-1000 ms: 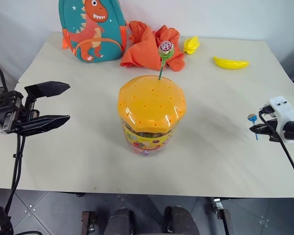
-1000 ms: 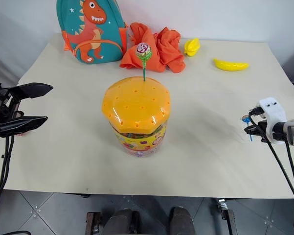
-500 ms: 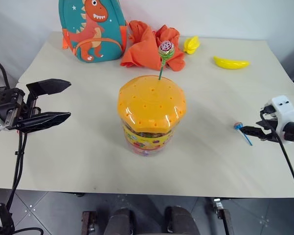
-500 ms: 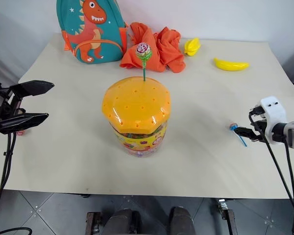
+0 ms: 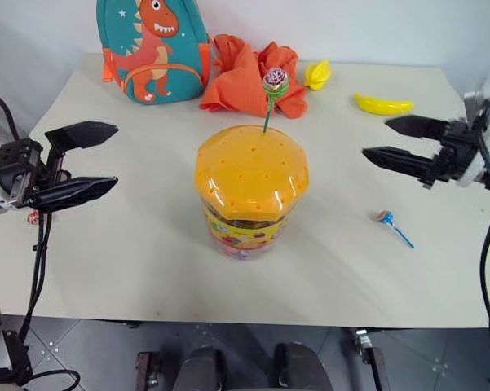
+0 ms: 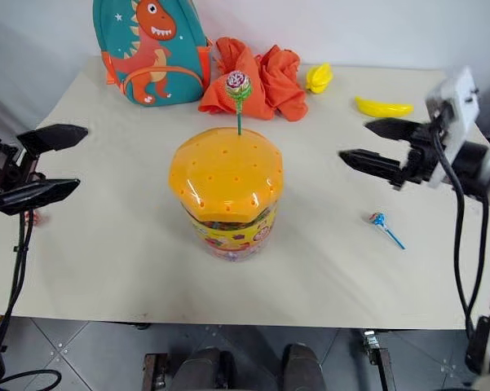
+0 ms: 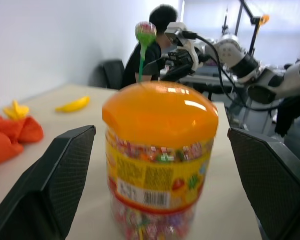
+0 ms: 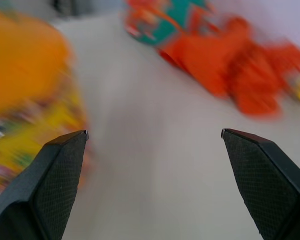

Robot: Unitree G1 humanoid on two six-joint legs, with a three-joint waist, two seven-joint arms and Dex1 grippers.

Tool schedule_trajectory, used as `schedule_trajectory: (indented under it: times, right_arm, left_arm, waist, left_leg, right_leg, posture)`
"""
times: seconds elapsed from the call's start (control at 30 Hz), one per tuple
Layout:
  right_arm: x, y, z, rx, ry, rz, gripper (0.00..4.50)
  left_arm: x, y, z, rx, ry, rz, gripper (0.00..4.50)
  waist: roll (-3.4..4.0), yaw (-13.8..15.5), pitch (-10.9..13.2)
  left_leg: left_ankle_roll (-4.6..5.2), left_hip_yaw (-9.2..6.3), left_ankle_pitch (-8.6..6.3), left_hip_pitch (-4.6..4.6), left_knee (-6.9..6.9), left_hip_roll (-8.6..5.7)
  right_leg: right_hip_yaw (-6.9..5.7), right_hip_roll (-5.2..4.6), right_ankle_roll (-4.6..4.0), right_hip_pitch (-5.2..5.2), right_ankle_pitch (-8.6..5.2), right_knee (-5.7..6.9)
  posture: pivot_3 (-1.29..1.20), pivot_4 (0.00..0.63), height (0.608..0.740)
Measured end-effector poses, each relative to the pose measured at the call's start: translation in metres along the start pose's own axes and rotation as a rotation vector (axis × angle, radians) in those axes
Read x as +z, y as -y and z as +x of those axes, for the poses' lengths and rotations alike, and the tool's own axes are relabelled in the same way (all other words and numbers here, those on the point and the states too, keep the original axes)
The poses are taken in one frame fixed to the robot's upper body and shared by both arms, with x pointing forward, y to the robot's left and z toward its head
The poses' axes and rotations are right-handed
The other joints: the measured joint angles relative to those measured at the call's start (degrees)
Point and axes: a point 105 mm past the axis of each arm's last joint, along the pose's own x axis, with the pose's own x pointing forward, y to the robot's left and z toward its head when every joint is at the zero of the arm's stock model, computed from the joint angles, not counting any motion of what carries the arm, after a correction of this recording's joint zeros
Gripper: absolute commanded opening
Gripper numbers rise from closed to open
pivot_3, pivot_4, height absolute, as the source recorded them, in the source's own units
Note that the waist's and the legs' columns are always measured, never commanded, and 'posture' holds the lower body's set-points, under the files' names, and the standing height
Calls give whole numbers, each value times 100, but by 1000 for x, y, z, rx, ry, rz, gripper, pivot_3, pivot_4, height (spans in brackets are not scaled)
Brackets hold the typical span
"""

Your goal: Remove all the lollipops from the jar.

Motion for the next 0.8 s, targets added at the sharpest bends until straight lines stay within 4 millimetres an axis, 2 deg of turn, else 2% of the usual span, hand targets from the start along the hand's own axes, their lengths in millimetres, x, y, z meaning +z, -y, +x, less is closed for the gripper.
schedule_trajectory:
  times: [0.13,0.3,0.6,0.7,0.8]
  right_arm:
    - [8,-13,17,116,40,4,4472]
    - [12,-24,40,245,75,27,4472]
    - [21,-52,92,464,153,57,4472]
    - [25,-53,104,478,185,90,3930]
    - [33,-53,109,482,204,90,2916]
  left_arm:
    - [3,-1,-3,34,15,11,4500]
    - [-4,4,-4,35,-5,-4,4500]
    - [-10,8,0,37,-2,-16,4500]
    - [-11,8,1,39,-2,-18,4500]
    - [-11,9,3,35,-4,-15,4500]
  waist:
    - [-1,5,0]
    - [0,-9,0]
    - [0,-14,0]
    - [0,-19,0]
    - [0,-19,0]
  left_leg:
    - [1,-14,-1,-1,0,-7]
    - [1,-36,0,0,-1,-4]
    - [1,-52,0,0,1,-7]
    - [1,-55,0,-1,1,-8]
    - [0,-62,0,-1,-1,-8]
  right_leg:
    - [0,-1,0,2,0,10]
    - [-2,0,0,1,0,11]
    - [-4,1,0,1,0,22]
    - [-4,1,0,1,0,24]
    - [-6,2,0,1,0,29]
  posture:
    - [0,150,740]
    - [0,150,740]
    - [0,150,740]
    - [0,150,740]
    - [0,150,740]
